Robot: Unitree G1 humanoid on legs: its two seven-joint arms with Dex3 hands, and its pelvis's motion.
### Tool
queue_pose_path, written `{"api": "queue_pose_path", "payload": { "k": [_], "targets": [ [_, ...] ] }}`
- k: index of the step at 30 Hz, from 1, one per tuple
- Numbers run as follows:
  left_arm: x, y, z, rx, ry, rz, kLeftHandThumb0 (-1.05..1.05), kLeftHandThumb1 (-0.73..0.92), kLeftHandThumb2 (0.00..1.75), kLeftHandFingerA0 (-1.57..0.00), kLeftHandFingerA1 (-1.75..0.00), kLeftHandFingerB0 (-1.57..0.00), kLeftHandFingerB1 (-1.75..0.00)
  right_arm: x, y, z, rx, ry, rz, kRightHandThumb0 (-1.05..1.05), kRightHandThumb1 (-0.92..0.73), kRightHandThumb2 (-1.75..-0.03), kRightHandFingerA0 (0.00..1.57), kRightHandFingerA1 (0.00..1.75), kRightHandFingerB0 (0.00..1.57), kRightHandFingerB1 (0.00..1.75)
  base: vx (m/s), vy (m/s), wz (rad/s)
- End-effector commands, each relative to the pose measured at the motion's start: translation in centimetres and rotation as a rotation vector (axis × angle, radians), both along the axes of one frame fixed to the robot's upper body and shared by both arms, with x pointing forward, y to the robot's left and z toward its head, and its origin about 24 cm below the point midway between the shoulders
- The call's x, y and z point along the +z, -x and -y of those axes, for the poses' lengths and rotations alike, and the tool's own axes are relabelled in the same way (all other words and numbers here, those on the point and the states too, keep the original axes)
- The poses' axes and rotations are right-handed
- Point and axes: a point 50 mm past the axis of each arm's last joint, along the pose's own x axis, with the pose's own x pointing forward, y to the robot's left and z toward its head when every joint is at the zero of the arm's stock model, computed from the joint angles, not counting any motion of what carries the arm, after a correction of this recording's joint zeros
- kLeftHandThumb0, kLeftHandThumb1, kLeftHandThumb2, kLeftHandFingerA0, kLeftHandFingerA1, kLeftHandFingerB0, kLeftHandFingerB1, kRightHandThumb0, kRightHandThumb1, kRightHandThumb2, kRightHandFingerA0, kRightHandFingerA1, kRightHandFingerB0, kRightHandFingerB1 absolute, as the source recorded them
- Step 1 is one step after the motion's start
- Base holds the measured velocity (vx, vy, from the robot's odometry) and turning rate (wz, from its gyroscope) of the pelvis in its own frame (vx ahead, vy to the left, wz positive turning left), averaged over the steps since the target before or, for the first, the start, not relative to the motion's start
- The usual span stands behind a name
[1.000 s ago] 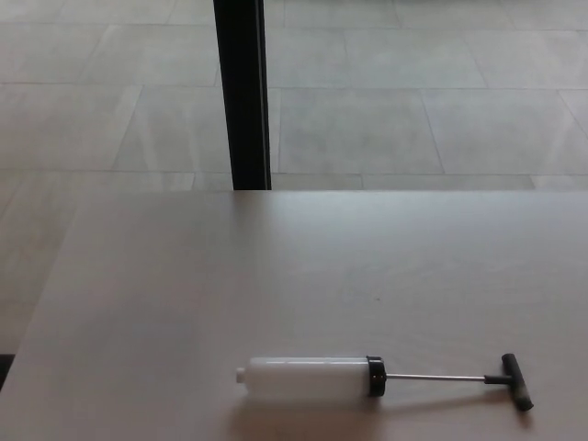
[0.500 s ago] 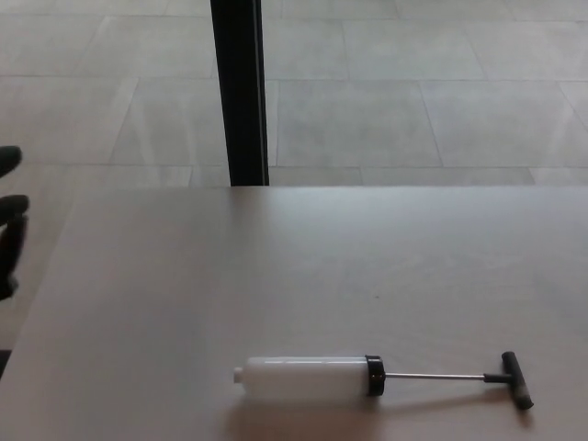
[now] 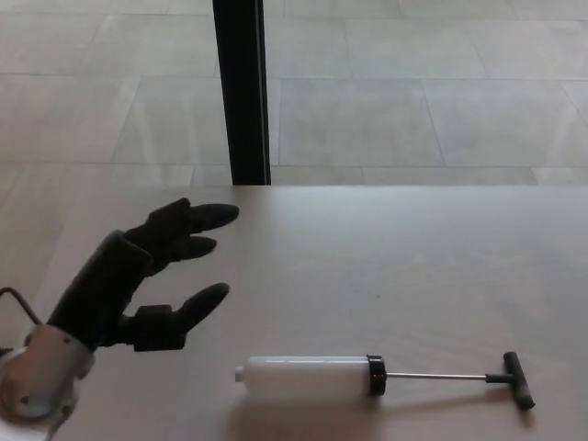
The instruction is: The robot uses its left hand to lift the air pump kept on the middle of the desk and use the right hand to compress the handle
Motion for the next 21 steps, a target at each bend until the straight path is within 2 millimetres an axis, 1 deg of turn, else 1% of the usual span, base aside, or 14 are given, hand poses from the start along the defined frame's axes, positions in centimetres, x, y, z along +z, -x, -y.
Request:
{"api": "queue_pose_path", "payload": {
  "k": [1,2,3,5,6,8,9,11,12,16,17,18,20,21],
  "targets": [
    [-0.6,-1.1,2.3,-0.032,-0.285,0.015,-0.76,0.74,0.63,-0.26,-0.5,-0.31,-0.39,-0.9,0.0,-0.7,0.005,0.009,-0.049,-0.37,-0.45,-1.07,0.03,0.53,0.0,0.48,0.0,0.0,0.0],
    [-0.8,-1.1,2.4,-0.028,-0.288,0.007,-0.76,0.73,0.62,-0.28,-0.5,-0.33,-0.39,-0.9,-0.1,-0.7,0.011,0.025,-0.047,-0.37,-0.46,-1.08,0.03,0.53,0.0,0.48,0.0,0.0,0.0],
    [-1.1,-1.2,2.5,-0.029,-0.303,0.007,-0.78,0.73,0.63,-0.29,-0.52,-0.33,-0.4,-1.0,-0.1,-0.8,0.012,0.016,-0.049,-0.82,-0.88,-0.67,0.12,0.37,0.24,0.3,0.0,0.0,0.0],
    [-1.4,-1.2,2.7,-0.03,-0.325,0.01,-0.78,0.73,0.63,-0.29,-0.52,-0.33,-0.4,-1.0,-0.1,-0.9,0.016,0.002,-0.05,-0.82,-0.88,-0.67,0.12,0.37,0.24,0.3,0.0,0.0,0.0],
    [-1.9,-1.1,3.0,-0.003,-0.343,0.076,-0.77,0.57,0.98,-0.36,-0.6,-0.31,-0.52,-1.1,-0.3,-0.9,0.019,-0.011,-0.059,-0.82,-0.87,-0.67,0.11,0.34,0.29,0.31,0.0,0.0,0.0],
    [-2.1,-1.0,3.2,0.003,-0.372,0.112,-0.7,0.7,0.61,-0.38,-0.56,-0.43,-0.45,-1.1,-0.3,-1.0,0.026,-0.02,-0.054,-0.82,-0.69,-1.05,0.06,0.43,0.21,0.47,0.0,0.0,0.0],
    [-2.2,-1.0,3.3,0.007,-0.39,0.126,-0.7,0.69,0.61,-0.39,-0.56,-0.44,-0.45,-1.0,-0.3,-1.0,0.027,-0.013,-0.054,-0.79,-0.87,-0.67,0.11,0.36,0.3,0.32,0.0,0.0,0.0],
    [-2.2,-1.1,3.4,0.01,-0.451,0.166,-0.72,0.67,0.62,-0.41,-0.58,-0.43,-0.45,-0.9,-0.4,-1.1,0.029,-0.008,-0.051,-0.78,-0.68,-1.05,0.07,0.46,0.22,0.47,0.0,0.0,0.0],
    [-2.4,-1.1,3.8,0.012,-0.622,0.234,-0.73,0.66,0.61,-0.39,-0.61,-0.43,-0.45,-0.9,-0.5,-1.1,0.03,-0.012,-0.047,-0.78,-0.87,-0.67,0.15,0.38,0.32,0.33,0.0,0.0,0.0],
    [-3.0,-1.4,4.5,0.027,-0.942,0.286,-0.78,0.66,0.6,-0.3,-0.57,-0.35,-0.4,-0.7,-0.6,-1.0,0.029,0.0,-0.041,-0.77,-0.88,-0.67,0.17,0.38,0.34,0.33,0.0,0.0,0.0],
    [-3.2,-1.6,5.1,0.026,-1.086,0.305,-0.87,0.56,0.97,-0.28,-0.6,-0.22,-0.47,-0.5,-0.7,-1.1,0.042,-0.009,-0.033,-0.76,-0.87,-0.67,0.17,0.38,0.34,0.33,0.0,0.0,0.0],
    [-3.4,-1.7,5.6,0.03,-1.086,0.29,-0.81,0.67,0.6,-0.28,-0.53,-0.29,-0.39,-0.6,-0.7,-1.1,0.049,-0.015,-0.026,-0.74,-0.87,-0.66,0.16,0.39,0.34,0.34,0.0,0.0,0.0],
    [-3.4,-1.7,5.7,0.034,-1.088,0.291,-0.81,0.67,0.6,-0.28,-0.53,-0.29,-0.39,-0.5,-0.8,-1.1,0.05,-0.015,-0.024,-0.74,-0.87,-0.66,0.16,0.39,0.34,0.34,0.0,0.0,0.0],
    [-3.4,-1.8,6.2,0.038,-1.086,0.297,-0.82,0.66,0.6,-0.25,-0.54,-0.28,-0.4,-0.5,-0.8,-1.1,0.045,-0.012,-0.022,-0.76,-0.69,-1.02,0.13,0.49,0.26,0.48,0.0,0.0,0.0]
  ]
}}
